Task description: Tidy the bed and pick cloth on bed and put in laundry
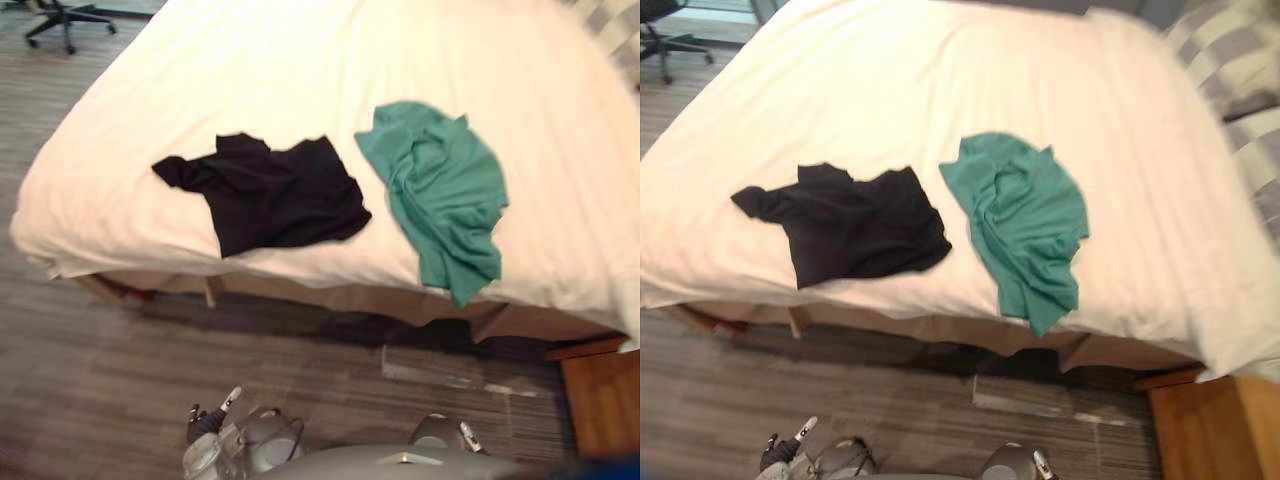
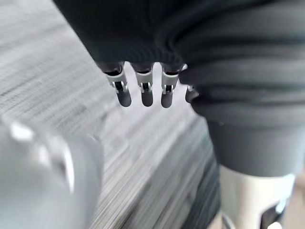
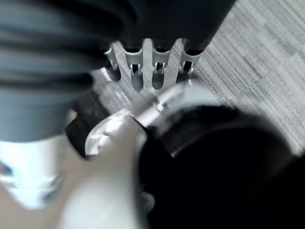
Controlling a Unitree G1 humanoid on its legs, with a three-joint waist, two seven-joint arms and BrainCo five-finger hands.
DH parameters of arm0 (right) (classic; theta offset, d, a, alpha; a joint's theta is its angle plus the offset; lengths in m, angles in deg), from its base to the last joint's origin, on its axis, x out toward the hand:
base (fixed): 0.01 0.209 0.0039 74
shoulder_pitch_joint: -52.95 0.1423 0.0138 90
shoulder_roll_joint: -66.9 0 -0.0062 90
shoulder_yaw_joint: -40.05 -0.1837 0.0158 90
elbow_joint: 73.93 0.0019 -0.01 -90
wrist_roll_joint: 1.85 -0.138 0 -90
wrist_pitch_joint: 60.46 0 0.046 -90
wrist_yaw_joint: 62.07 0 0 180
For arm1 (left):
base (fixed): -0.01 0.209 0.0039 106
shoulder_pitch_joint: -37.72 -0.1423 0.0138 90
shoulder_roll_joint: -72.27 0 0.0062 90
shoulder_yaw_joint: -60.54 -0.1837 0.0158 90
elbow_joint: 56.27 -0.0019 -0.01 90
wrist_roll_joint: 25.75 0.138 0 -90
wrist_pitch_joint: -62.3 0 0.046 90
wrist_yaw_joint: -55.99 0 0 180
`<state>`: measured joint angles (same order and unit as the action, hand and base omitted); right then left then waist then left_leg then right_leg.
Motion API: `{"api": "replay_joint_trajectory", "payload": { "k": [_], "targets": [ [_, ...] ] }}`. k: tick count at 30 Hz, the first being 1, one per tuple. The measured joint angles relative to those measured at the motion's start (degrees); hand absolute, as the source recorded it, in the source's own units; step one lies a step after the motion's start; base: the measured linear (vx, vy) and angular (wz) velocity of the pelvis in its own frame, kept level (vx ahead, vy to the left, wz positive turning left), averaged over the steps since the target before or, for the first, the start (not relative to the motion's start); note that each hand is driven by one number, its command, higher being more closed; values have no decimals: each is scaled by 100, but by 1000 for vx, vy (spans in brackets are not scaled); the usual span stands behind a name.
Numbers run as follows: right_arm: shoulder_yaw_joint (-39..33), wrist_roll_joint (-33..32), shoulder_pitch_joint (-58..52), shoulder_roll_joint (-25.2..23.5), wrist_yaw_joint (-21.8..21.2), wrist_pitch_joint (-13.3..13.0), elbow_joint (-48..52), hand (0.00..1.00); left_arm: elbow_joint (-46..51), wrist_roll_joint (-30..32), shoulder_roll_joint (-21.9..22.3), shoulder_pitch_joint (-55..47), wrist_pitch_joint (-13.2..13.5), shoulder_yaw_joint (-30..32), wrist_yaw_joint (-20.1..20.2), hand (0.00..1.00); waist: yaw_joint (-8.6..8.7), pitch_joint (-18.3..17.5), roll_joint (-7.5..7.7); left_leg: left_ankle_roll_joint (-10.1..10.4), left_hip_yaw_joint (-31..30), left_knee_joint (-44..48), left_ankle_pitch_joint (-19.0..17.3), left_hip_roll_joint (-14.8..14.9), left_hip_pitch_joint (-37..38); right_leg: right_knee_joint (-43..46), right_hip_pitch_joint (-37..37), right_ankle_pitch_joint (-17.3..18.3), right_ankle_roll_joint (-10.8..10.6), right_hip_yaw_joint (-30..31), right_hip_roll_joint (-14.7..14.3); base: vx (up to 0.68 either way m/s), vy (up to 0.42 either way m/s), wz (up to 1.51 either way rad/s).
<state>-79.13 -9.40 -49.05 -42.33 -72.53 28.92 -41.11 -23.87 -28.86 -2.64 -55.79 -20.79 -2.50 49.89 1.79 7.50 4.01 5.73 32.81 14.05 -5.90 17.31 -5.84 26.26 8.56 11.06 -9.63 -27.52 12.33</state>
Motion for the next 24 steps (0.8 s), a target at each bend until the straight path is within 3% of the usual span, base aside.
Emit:
{"api": "replay_joint_trajectory", "payload": {
  "k": [2, 3, 4, 5, 7, 9, 11, 13, 15, 16, 19, 21, 22, 23, 24],
  "targets": [
    [209, 5, 60, 55, -48, -63, 40, 0, 12, 52, 106, 126, -193, -62, 126, 0, 54, -18, 29, -207, 237, -429, 166, -474, 156, -976, -173, 95, 293, 393, -633, 121, 344, -26],
    [315, 25, 71, 175, -83, -112, 50, 0, 3, 49, 205, 207, -368, -147, 113, 0, 52, -43, -39, -264, 351, -504, 195, -634, 247, -1532, -418, -146, 762, 724, -803, 58, 269, -44],
    [395, 16, 22, 218, -92, -193, 78, 0, 13, 53, 268, 191, -460, -238, 99, 0, 56, -97, -191, -332, 433, -590, 241, -722, 311, -1589, -477, -303, 716, 1273, -824, 33, 272, -27],
    [399, -9, -36, 216, -92, -285, 164, 0, 16, 60, 280, 207, -510, -319, 83, 0, 90, -139, -250, -343, 420, -629, 247, -779, 385, -1581, -542, -297, 710, 1570, -815, 48, 268, 10],
    [616, -7, -96, 186, -102, -559, 199, 0, 107, 167, 264, 344, -566, -566, -97, 0, 113, -187, -218, -389, 259, -501, 206, -865, 454, -1459, -670, -130, 712, 1637, -713, 59, 94, 49],
    [935, -34, -89, 201, -73, -669, 270, 0, 260, 157, 239, 374, -610, -782, -288, 0, 146, -166, -138, -558, 21, 585, -105, -663, 46, -1093, -677, 201, 727, 1546, -589, -34, -22, 55],
    [1211, -130, -66, 316, 6, -664, 293, 0, 272, 66, 326, 288, -593, -904, -495, 0, 153, -102, -214, -658, -478, 2001, -232, -354, -392, -743, -765, 539, 689, 1504, -537, -102, 8, 33],
    [1524, -99, -74, 559, 350, -505, 303, 0, 439, 35, 393, 109, -413, -887, -552, 0, 102, -94, -361, -529, -1050, 3014, -97, -90, -670, -489, -946, 727, 685, 1612, -520, -62, 124, -32],
    [1549, -6, -73, 612, 515, -393, 327, 0, 439, 38, 353, -104, -324, -880, -514, 0, 41, -199, -351, -542, -1074, 2869, -326, -56, -432, -408, -915, 719, 675, 1850, -472, 0, 128, -73],
    [1548, -3, -69, 606, 571, -383, 362, 0, 422, 38, 296, -223, -253, -877, -479, 0, 90, -195, -363, -514, -1136, 2437, -541, 45, -227, -391, -868, 692, 627, 2008, -432, -2, 100, -66],
    [1536, 174, -80, 599, 608, -342, 328, 0, 394, 33, 257, -301, -102, -831, -292, 0, 81, -224, -289, -439, -1364, 1271, -550, 265, 187, -366, -723, 607, 476, 2293, -211, 60, 235, -40],
    [1523, 215, -98, 602, 580, -359, 270, 0, 359, 37, 270, -351, 92, -838, -148, 0, 69, -218, -281, -380, -1429, 352, -233, 400, 548, -445, -692, 500, 251, 2458, 34, 93, 425, -16],
    [1489, 210, -136, 640, 507, -423, 271, 0, 260, 34, 317, -355, 240, -848, -25, 0, 64, -252, -376, -458, -1309, -55, 268, 436, 712, -505, -694, 474, -42, 2514, 200, 85, 490, 3],
    [1464, 208, -140, 676, 448, -484, 257, 0, 199, 31, 399, -355, 272, -850, 40, 0, 71, -296, -466, -103, -1263, -114, 252, 372, 730, -516, -695, 460, -232, 2516, 293, 136, 652, 16],
    [1443, 208, -154, 636, 426, -510, 207, 0, 180, 26, 389, -344, 277, -847, 112, 0, 100, -317, -444, 326, -1269, -160, 22, 202, 811, -485, -728, 449, -326, 2531, 492, 98, 452, 25]
  ]
}}
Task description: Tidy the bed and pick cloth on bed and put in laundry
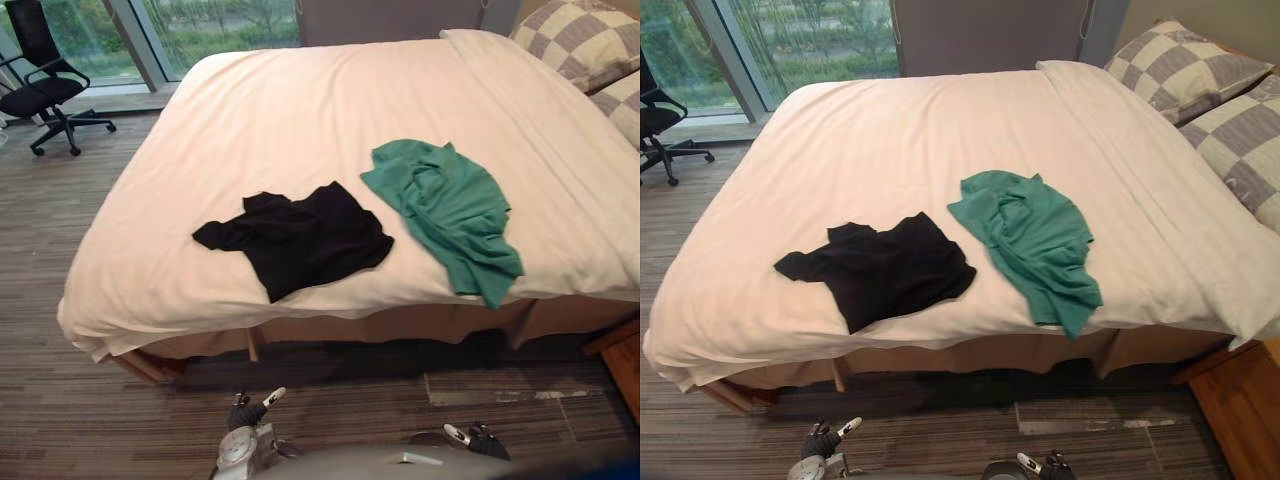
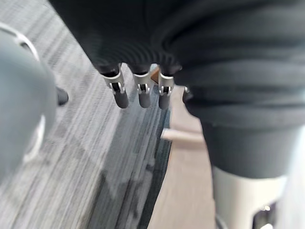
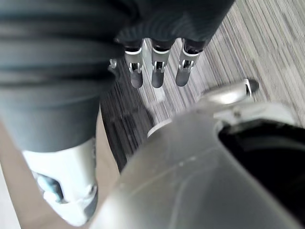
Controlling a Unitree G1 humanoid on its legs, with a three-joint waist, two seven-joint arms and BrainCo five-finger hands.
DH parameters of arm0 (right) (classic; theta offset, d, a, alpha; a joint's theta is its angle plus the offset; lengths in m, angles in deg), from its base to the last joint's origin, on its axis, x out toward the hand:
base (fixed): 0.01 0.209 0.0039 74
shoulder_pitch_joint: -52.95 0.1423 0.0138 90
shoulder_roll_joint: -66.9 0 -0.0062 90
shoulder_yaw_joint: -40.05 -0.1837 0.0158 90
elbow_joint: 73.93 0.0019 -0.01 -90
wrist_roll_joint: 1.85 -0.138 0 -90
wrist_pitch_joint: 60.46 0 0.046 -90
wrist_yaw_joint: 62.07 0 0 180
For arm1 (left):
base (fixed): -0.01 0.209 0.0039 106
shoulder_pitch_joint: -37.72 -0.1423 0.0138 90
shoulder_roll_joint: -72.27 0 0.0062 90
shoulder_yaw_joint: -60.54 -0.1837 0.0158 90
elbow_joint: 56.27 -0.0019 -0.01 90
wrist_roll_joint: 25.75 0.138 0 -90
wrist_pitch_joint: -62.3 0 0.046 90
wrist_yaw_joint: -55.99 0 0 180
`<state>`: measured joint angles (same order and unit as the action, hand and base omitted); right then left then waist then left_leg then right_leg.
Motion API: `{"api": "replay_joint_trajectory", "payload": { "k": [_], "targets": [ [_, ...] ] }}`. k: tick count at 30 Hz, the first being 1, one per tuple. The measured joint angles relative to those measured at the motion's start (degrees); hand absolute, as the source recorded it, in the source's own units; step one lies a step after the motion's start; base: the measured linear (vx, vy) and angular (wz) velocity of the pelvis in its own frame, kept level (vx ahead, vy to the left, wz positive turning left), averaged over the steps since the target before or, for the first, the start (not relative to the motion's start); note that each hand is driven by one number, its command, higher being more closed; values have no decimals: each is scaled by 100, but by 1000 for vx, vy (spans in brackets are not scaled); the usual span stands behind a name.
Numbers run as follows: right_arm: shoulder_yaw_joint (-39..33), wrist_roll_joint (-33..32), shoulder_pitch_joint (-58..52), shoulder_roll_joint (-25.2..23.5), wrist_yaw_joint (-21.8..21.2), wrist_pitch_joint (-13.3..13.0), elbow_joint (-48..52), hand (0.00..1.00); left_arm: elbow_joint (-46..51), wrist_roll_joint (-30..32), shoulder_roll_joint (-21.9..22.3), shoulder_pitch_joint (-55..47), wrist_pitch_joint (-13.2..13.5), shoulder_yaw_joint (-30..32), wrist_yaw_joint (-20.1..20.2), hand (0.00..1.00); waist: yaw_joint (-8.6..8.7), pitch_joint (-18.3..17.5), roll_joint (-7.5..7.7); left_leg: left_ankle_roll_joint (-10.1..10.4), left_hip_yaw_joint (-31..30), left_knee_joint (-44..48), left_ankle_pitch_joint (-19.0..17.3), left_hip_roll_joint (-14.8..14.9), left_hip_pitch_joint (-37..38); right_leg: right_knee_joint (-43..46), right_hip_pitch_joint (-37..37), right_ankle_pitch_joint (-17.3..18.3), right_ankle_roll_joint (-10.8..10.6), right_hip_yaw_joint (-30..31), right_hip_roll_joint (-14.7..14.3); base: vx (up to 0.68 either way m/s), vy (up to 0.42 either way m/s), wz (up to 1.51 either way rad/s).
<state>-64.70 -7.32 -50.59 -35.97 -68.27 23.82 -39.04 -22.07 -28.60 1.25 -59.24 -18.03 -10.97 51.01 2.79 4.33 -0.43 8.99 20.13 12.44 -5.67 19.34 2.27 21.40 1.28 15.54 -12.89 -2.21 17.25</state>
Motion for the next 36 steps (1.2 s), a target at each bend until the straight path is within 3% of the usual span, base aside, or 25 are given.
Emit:
{"api": "replay_joint_trajectory", "payload": {
  "k": [1, 2, 3, 5, 7, 12, 15, 18, 22, 26, 29, 34, 35, 36],
  "targets": [
    [-15, -17, 3, -87, -22, -39, -44, 0, 1, 0, -155, -5, 4, -8, 28, 0, 0, 21, 237, 165, 35, 3, -62, -273, 18, 91, 37, -43, 18, 64, 308, 91, 470, 18],
    [-32, -132, -30, -212, -42, -89, -44, 0, -17, 1, -303, -51, 0, -6, 27, 0, -22, 21, 339, 133, 84, -39, -106, -410, 90, 169, 45, -151, 193, 71, 371, 52, 337, 3],
    [-28, -207, -31, -247, -68, -112, -39, 0, -18, 8, -357, -116, 4, -8, 25, 0, -28, -6, 379, 111, 135, -103, -118, -433, 150, 191, 60, -241, 334, -21, 323, 84, 333, -18],
    [30, -221, -53, -250, -215, -239, -49, 0, 3, -69, -367, -252, 88, 8, 2, 0, -31, -12, 375, 101, 254, -425, -32, -409, 391, 245, 77, -260, 362, -324, -38, 97, 186, -30],
    [247, -266, -21, -164, -273, -305, -51, 0, -146, -117, -373, -257, 58, -88, 112, 0, -10, -50, 296, 67, 414, -885, 240, -493, 500, -98, 95, -181, 527, -750, -361, 67, 58, -26],
    [169, -1166, -36, 52, -113, -264, -293, 0, -302, -743, -283, -210, -226, -258, 180, 0, 37, -106, -47, -43, 632, -1246, 611, -504, 628, -946, -121, -688, 578, -677, -533, 44, 1, -17],
    [-135, -1651, -106, 21, 193, -281, -335, 0, -302, -1388, -245, -259, -439, -169, -22, 0, -9, -154, -124, -42, 821, -1242, 646, -477, 801, -1238, -296, -898, 596, -547, -608, 11, 10, -31],
    [-505, -1927, -90, -57, 493, -346, -210, 0, -216, -1807, -256, -153, -463, 239, -246, 0, -41, -165, -150, -41, 1075, -1242, 646, -471, 873, -1511, -308, -1110, 589, -380, -655, -52, 25, -42],
    [-1515, -2132, -227, 4, 1049, -567, 496, 0, 621, -2392, -680, -37, -636, 859, -753, 0, -34, -153, -151, 19, 1099, -1332, 599, -431, 875, -1733, -285, -1300, 595, -362, -725, -132, 13, -7],
    [-2564, -2072, -420, 436, 1215, -968, 1646, 0, 1728, -2486, -1751, 182, -681, 1834, -1186, 0, -53, -151, -117, 116, 1192, -1436, 430, -434, 865, -2142, -382, -1402, 537, -394, -743, -168, 20, -11],
    [-2909, -2003, -447, 898, 1162, -1286, 2341, 0, 2224, -2052, -2525, 240, -433, 2104, -1557, 0, 4, -211, -84, 157, 1128, -1578, 424, -544, 842, -2359, -396, -1680, 534, -407, -712, -38, 8, -8],
    [-2909, -1706, -188, 1378, 828, -1206, 3086, 0, 2887, -1523, -3454, 959, -124, 1929, -1573, 0, 114, -324, -40, 76, 749, -1503, 619, -592, 654, -2475, -391, -1839, 531, -435, -733, 70, -19, 11],
    [-2909, -1606, -116, 1380, 769, -1167, 3247, 0, 2985, -1866, -3509, 1016, 347, 1920, -1081, 0, 123, -324, -41, 76, 742, -1497, 619, -593, 655, -2473, -391, -1839, 532, -431, -733, 67, -15, -1],
    [-2928, -1389, -46, 1384, 612, -1096, 3522, 0, 3434, -1526, -3560, 1017, 912, 1865, -827, 0, 140, -323, -42, 75, 735, -1497, 618, -595, 662, -2468, -394, -1837, 533, -429, -733, 51, -14, -4]
  ]
}}
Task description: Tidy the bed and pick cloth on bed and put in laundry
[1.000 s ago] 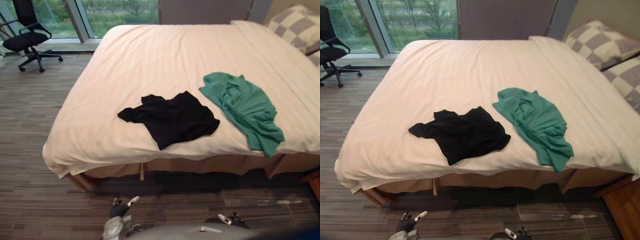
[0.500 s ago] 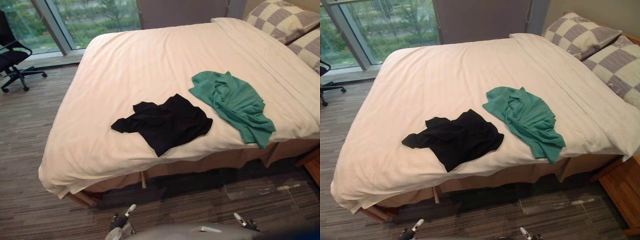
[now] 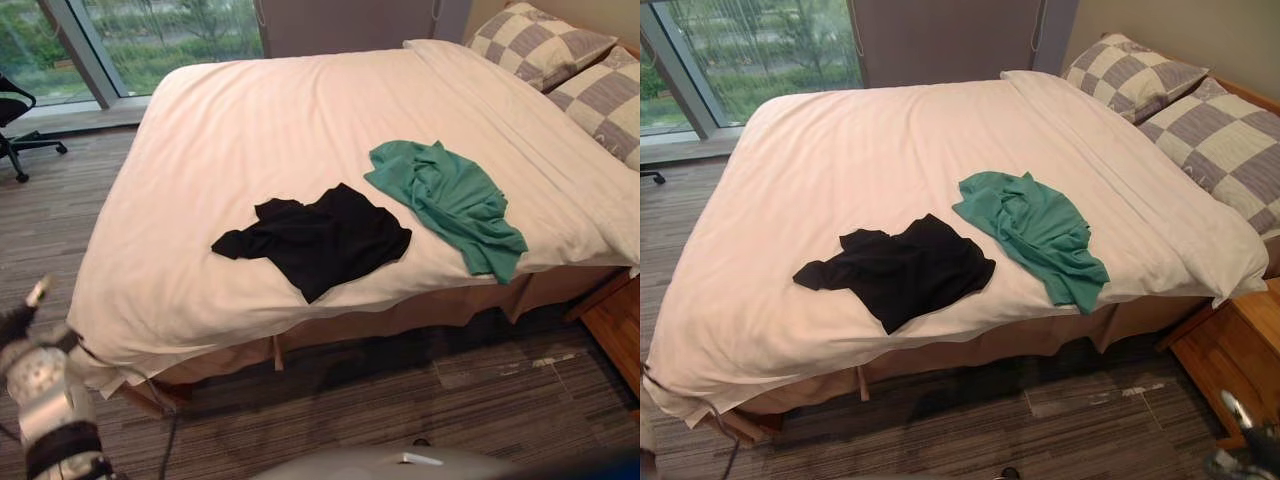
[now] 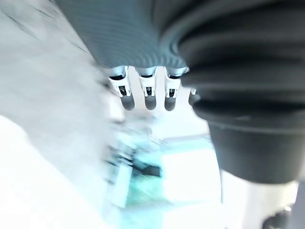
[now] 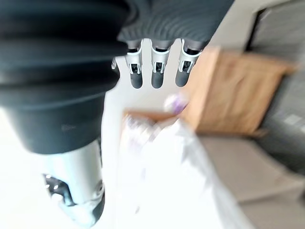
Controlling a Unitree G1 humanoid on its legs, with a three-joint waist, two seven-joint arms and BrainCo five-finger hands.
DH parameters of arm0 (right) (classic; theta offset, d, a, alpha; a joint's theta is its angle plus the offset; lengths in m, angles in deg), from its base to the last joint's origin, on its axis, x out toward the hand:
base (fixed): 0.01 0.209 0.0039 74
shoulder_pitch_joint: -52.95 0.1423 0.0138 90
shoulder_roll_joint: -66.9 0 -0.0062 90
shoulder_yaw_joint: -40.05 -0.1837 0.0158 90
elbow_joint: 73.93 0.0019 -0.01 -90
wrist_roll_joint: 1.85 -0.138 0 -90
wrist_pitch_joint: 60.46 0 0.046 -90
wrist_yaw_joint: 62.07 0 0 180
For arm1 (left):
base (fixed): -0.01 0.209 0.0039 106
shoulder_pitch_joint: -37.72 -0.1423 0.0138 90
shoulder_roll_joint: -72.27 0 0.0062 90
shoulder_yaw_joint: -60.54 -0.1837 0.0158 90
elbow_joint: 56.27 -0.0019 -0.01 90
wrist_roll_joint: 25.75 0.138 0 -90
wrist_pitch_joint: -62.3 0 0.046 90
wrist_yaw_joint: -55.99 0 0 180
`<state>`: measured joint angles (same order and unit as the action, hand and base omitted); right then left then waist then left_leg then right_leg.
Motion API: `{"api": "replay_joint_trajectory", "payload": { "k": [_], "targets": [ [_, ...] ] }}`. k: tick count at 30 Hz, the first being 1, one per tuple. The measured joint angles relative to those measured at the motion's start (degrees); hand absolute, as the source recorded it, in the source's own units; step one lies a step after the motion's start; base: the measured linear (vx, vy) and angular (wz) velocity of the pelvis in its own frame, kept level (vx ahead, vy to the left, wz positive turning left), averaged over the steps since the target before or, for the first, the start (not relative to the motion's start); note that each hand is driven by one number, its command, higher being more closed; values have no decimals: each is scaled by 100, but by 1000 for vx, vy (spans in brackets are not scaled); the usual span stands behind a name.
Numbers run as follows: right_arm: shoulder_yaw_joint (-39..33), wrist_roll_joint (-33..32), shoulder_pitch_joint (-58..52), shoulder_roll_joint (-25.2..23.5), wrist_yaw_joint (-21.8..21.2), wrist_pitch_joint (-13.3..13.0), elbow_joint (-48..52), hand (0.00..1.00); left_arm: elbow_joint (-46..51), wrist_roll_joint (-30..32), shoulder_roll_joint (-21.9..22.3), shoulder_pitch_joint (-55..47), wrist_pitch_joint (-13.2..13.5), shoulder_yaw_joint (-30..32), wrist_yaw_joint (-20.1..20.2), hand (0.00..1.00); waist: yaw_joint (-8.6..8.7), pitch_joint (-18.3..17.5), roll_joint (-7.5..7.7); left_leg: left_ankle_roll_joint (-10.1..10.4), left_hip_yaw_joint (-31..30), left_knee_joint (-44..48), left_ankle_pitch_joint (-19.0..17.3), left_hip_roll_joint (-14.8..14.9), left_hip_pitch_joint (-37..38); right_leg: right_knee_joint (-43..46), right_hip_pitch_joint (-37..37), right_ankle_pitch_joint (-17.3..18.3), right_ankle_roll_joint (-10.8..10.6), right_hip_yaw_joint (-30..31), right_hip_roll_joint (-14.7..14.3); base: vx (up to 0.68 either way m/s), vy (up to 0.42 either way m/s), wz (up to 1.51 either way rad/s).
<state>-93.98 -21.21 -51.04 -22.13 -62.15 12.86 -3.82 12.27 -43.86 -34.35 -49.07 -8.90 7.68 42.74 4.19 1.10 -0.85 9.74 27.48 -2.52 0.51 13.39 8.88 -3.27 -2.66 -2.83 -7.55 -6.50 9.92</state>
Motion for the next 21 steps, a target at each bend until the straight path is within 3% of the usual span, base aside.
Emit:
{"api": "replay_joint_trajectory", "payload": {
  "k": [1, 3, 6, 8, 10, 11, 15, 17, 21],
  "targets": [
    [-14, 167, 34, 36, -167, 11, 161, 0, 339, 671, -95, 2, 388, -5, -89, 0, 17, 4, -6, -1, -9, 7, 0, -8, 15, 5, -8, 4, 6, 13, 0, 61, -17, -5],
    [-29, 466, 70, 172, -571, -7, 200, 0, 344, 1054, -413, 4, 980, 5, 199, 0, 102, 34, -43, -37, -19, 84, -22, -11, 78, 14, -73, 6, 9, 88, 6, 43, -11, -9],
    [-16, 846, 193, 284, -1078, -85, 279, 0, 188, 1100, -448, -21, 1649, -75, 878, 0, 162, 116, -146, -138, -12, 167, -87, -5, 326, 214, -181, 279, 16, 292, 11, -7, -20, -23],
    [76, 1041, 258, 349, -1263, -67, 388, 0, 190, 1335, -342, -41, 1760, -378, 1210, 0, 244, 145, -169, -173, -14, 245, -116, 12, 330, 343, -134, 377, 29, 343, 8, -66, -37, -17],
    [327, 1158, 332, 484, -1397, -7, 778, 0, 196, 1626, -341, -44, 1701, -909, 1482, 0, 275, 189, -310, -211, -12, 269, -255, 30, 275, 469, 110, 479, -5, 451, -19, -92, -15, -32],
    [608, 1177, 498, 591, -1496, 94, 1179, 0, 197, 1934, -343, 75, 1516, -1429, 1574, 0, 298, 279, -431, -105, -14, 275, -433, 42, 138, 728, 426, 493, -32, 627, -61, -75, 16, -42],
    [1287, 1169, 683, 560, -1570, 352, 1780, 0, 149, 2706, -345, 786, 787, -2324, 1491, 0, 387, 713, -93, -91, 8, 621, -434, -12, -350, 1211, 1052, 459, -37, 886, 20, -113, 11, -14],
    [1544, 1136, 799, 504, -1511, 459, 2403, 0, 138, 2918, -320, 1308, 241, -2722, 1344, 0, 425, 956, 104, -111, -2, 985, -452, 75, -955, 1422, 1632, 406, -10, 920, 11, -159, -51, -2],
    [1782, 895, 1128, 473, -1269, 583, 3225, 0, -82, 3099, -144, 2272, -471, -3037, 1116, 0, 435, 1516, 50, -57, 30, 1501, -537, 391, -1551, 1639, 2139, 318, 52, 967, -179, -89, -68, -9]
  ]
}}
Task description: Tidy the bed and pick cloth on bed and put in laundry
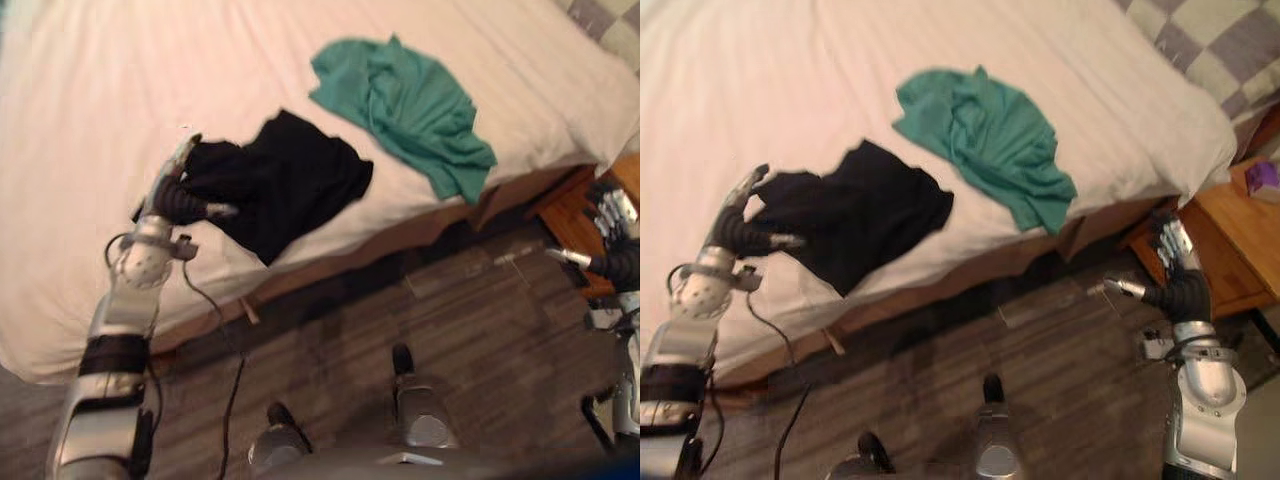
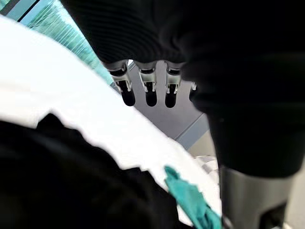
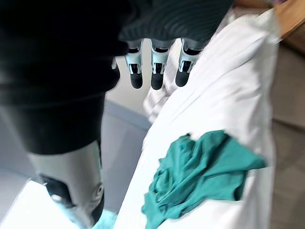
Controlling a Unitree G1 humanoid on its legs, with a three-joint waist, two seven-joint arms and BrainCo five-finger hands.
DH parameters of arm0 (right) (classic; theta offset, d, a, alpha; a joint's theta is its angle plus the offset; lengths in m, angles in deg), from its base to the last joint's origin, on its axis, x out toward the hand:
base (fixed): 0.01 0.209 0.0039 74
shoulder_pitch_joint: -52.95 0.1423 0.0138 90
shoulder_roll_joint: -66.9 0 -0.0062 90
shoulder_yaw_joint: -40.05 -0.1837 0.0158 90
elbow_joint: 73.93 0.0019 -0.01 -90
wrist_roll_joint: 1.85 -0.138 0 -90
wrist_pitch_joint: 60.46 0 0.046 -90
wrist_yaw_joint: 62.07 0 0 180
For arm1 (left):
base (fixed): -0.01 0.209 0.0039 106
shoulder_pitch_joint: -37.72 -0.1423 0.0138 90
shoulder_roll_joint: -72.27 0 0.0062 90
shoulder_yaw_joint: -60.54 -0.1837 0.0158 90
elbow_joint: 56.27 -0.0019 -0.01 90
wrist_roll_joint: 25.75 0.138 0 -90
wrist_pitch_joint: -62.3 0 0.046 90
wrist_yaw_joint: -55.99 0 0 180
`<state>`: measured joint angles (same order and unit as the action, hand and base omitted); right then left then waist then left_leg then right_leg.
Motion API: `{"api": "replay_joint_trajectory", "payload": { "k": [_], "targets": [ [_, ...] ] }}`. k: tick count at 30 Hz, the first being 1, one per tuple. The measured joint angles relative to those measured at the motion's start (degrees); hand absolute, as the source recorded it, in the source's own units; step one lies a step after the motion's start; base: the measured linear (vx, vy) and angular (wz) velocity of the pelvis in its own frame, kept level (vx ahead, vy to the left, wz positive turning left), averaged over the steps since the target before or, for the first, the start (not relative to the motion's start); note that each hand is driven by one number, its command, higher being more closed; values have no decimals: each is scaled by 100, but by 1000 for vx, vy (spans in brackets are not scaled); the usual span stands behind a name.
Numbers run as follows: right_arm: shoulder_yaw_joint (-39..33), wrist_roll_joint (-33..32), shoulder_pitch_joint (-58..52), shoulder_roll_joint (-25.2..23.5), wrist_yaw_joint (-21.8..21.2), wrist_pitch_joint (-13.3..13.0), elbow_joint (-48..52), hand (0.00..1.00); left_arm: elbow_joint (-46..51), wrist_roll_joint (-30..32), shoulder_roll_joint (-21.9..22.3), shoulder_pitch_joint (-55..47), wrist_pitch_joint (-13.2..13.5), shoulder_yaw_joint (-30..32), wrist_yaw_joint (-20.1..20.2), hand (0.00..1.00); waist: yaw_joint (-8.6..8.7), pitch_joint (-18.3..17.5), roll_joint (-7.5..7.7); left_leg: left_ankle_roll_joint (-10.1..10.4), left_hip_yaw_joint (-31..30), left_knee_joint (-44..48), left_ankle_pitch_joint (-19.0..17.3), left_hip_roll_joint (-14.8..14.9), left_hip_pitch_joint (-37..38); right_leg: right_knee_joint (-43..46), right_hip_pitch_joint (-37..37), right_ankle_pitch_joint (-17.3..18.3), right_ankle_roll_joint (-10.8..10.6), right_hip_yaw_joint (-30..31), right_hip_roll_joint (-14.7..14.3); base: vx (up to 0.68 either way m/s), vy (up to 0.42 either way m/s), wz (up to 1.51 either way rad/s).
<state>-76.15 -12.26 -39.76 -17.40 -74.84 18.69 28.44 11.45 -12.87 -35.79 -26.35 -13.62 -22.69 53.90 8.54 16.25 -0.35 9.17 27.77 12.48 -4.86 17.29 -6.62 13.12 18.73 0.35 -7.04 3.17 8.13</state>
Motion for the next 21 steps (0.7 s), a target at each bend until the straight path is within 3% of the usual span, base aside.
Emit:
{"api": "replay_joint_trajectory", "payload": {
  "k": [4, 8, 11, 12, 15, 16, 21],
  "targets": [
    [54, -386, 151, 19, 215, 3, 318, 0, -218, 39, -15, 1096, -262, 9, -367, 0, -28, 371, -91, 28, 22, 372, -34, 255, -698, 241, 695, -30, 78, 60, -173, -103, -64, -11],
    [62, -721, 278, 219, 336, -59, 691, 0, -558, 228, -15, 1896, -413, -6, -578, 0, 52, 741, -35, 8, 12, 767, -80, 389, -1237, 557, 1258, -16, 111, 97, -226, -68, -34, -4],
    [59, -968, 297, 357, 340, -218, 922, 0, -879, 236, -7, 2242, -629, -16, -596, 0, 127, 851, 19, 5, 10, 942, -92, 471, -1624, 735, 1664, -8, 132, 114, -274, -46, -28, -5],
    [23, -978, 319, 397, 340, -263, 933, 0, -1023, 180, 2, 2374, -875, -15, -508, 0, 129, 963, 51, 8, 11, 993, -95, 516, -1654, 774, 1700, -10, 139, 125, -311, -32, -41, -7],
    [-160, -1153, 339, 415, 333, -271, 1039, 0, -1092, 467, -4, 2487, -1179, 26, -178, 0, 111, 1018, 53, 1, 15, 1047, -117, 569, -1770, 826, 1837, 3, 172, 122, -352, -37, -32, -5],
    [-199, -1203, 387, 415, 332, -272, 1116, 0, -1095, 469, -5, 2528, -1251, 105, -25, 100, 118, 1019, 51, -5, 15, 1070, -121, 568, -1821, 861, 1892, 7, 179, 126, -349, -37, -17, -3],
    [-330, -1173, 545, 434, 378, -327, 1310, 0, -1099, 819, 122, 2504, -1274, 321, 375, 100, 91, 1003, 20, -23, 29, 1051, -136, 563, -1832, 907, 1960, 8, 180, 134, -343, -15, -4, -2]
  ]
}}
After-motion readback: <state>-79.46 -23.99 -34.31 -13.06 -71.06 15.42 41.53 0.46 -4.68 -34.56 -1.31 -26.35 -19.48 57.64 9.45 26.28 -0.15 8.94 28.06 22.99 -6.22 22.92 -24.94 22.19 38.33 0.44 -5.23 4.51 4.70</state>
